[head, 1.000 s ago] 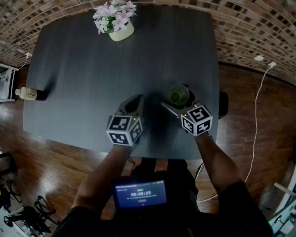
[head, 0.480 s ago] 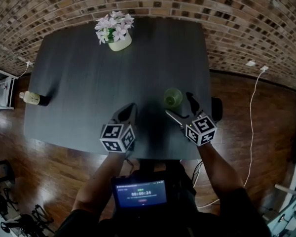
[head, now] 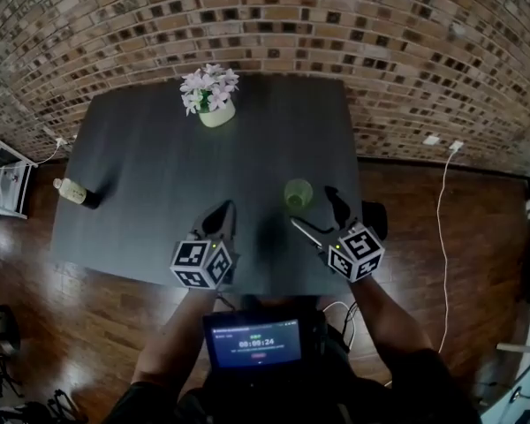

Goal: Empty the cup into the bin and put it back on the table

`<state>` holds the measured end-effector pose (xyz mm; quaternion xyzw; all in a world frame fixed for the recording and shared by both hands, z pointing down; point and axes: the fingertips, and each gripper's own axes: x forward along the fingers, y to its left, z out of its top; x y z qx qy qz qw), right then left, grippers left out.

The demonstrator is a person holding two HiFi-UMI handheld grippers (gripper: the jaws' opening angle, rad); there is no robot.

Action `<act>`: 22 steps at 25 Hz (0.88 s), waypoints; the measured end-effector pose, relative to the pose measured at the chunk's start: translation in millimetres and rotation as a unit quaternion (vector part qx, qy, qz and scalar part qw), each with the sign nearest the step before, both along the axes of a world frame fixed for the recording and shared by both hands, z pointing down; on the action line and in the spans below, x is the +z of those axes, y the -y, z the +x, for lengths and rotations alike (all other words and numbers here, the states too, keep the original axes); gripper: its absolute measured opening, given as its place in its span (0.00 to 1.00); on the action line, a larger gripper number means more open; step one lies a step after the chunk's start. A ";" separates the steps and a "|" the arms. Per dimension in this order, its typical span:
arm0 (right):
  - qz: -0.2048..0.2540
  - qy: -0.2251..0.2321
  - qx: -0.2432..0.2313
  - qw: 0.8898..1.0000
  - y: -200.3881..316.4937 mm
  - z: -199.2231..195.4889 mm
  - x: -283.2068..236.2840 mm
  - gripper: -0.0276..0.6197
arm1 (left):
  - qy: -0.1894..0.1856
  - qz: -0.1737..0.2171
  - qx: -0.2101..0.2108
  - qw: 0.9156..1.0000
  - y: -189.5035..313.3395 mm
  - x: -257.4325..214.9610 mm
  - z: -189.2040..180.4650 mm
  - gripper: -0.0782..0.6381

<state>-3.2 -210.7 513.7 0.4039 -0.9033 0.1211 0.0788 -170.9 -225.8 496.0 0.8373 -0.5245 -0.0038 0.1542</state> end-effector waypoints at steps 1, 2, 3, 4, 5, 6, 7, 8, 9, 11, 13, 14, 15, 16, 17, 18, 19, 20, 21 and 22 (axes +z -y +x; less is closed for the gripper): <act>0.007 0.001 -0.004 1.000 -4.6 -0.4 -8.7 0.75 | 0.010 0.014 0.005 1.000 -4.0 -9.7 1.7 0.10; 0.014 0.000 -0.007 1.000 -8.8 -0.7 -17.5 0.75 | 0.022 0.028 0.012 0.999 -8.2 -18.6 4.1 0.10; 0.022 -0.001 -0.010 1.000 -12.8 -0.8 -26.4 0.74 | 0.030 0.040 0.019 0.999 -12.4 -26.4 6.4 0.10; 0.031 -0.001 -0.012 0.999 -16.9 -0.7 -35.2 0.65 | 0.030 0.048 0.023 0.998 -16.2 -32.9 7.2 0.10; 0.039 -0.001 -0.014 0.999 -21.1 -0.8 -43.6 0.60 | 0.021 0.052 0.022 0.998 -19.6 -38.0 6.0 0.10; 0.046 0.000 -0.017 0.999 -25.7 -1.0 -51.4 0.59 | 0.011 0.054 0.016 0.998 -22.8 -42.2 3.7 0.10; 0.051 0.002 -0.020 0.998 -30.3 -1.1 -58.6 0.59 | 0.006 0.056 0.009 0.998 -26.0 -46.0 1.4 0.10; 0.057 0.003 -0.022 0.998 -34.8 -1.0 -65.4 0.53 | 0.004 0.059 0.004 0.998 -29.4 -49.9 0.2 0.10; 0.063 0.004 -0.023 0.998 -38.9 -0.5 -71.6 0.47 | 0.003 0.063 0.002 0.998 -32.7 -54.1 -0.1 0.10; 0.072 0.006 -0.022 0.997 -46.2 1.1 -81.1 0.42 | -0.003 0.077 0.005 0.997 -39.7 -63.6 0.8 0.10; 0.072 0.003 -0.020 0.997 -53.4 4.6 -86.3 0.33 | -0.013 0.094 0.014 0.995 -48.1 -76.3 4.5 0.10; 0.070 -0.002 -0.018 0.997 -56.2 7.4 -87.8 0.31 | -0.015 0.099 0.017 0.995 -51.6 -82.3 7.4 0.10; 0.066 -0.007 -0.014 0.998 -58.3 10.9 -88.9 0.28 | -0.016 0.100 0.018 0.995 -54.0 -87.2 10.4 0.10; 0.060 -0.011 -0.010 0.998 -60.1 14.5 -90.1 0.17 | -0.016 0.097 0.016 0.995 -55.3 -91.0 12.9 0.10; 0.056 -0.012 -0.008 0.998 -62.0 17.9 -92.0 0.12 | -0.018 0.093 0.012 0.995 -56.0 -94.6 14.9 0.10; 0.054 -0.009 -0.007 0.998 -63.7 20.8 -94.2 0.10 | -0.020 0.091 0.009 0.996 -56.7 -98.6 17.2 0.10; 0.056 -0.006 -0.006 0.998 -64.6 23.5 -96.4 0.07 | -0.021 0.092 0.008 0.996 -57.5 -103.1 20.3 0.10; 0.058 -0.003 -0.005 0.998 -65.1 25.8 -98.3 0.06 | -0.021 0.095 0.012 0.995 -58.8 -107.6 24.4 0.10; 0.058 -0.001 -0.004 0.998 -65.4 27.6 -99.8 0.05 | -0.019 0.099 0.017 0.995 -60.5 -111.4 28.8 0.10; 0.057 0.001 -0.004 0.998 -65.8 29.2 -101.3 0.05 | -0.016 0.103 0.022 0.994 -62.3 -113.8 33.0 0.10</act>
